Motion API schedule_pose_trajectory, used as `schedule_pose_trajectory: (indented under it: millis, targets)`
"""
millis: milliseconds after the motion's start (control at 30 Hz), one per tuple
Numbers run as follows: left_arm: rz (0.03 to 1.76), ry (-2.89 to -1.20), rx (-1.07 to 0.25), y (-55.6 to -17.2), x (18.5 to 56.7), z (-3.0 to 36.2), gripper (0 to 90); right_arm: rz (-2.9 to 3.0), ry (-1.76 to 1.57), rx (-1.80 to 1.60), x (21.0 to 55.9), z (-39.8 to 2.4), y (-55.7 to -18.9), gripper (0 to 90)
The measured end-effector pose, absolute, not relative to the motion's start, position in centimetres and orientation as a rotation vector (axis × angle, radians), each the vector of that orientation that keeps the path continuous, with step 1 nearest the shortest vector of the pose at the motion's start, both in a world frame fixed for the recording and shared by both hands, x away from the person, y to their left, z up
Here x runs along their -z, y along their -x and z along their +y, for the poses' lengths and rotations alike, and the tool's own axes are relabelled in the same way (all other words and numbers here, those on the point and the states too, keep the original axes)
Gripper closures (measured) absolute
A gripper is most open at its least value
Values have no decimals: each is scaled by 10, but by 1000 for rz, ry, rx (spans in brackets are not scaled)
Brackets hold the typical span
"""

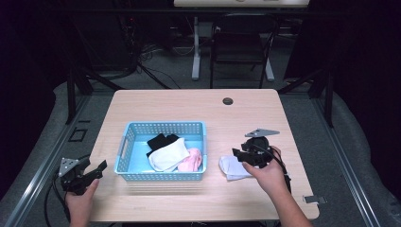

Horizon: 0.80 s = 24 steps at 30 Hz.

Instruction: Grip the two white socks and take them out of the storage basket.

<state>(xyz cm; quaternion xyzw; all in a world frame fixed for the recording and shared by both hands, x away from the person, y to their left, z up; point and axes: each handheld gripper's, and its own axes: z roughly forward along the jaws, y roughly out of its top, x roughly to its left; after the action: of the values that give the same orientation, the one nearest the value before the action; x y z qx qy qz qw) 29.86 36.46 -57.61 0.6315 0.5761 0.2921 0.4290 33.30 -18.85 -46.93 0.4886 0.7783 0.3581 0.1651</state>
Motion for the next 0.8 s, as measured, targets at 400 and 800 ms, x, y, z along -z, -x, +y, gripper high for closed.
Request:
schedule_pose_trajectory:
  millis: [400, 800]
  targets:
    - [1436, -1576, -724, -299, 576, 364, 277, 2335, -1261, -1039, 451, -130, -355, 476]
    - [1435, -1569, -725, -298, 575, 366, 277, 2471, -1180, -965, 452, -66, -381, 476]
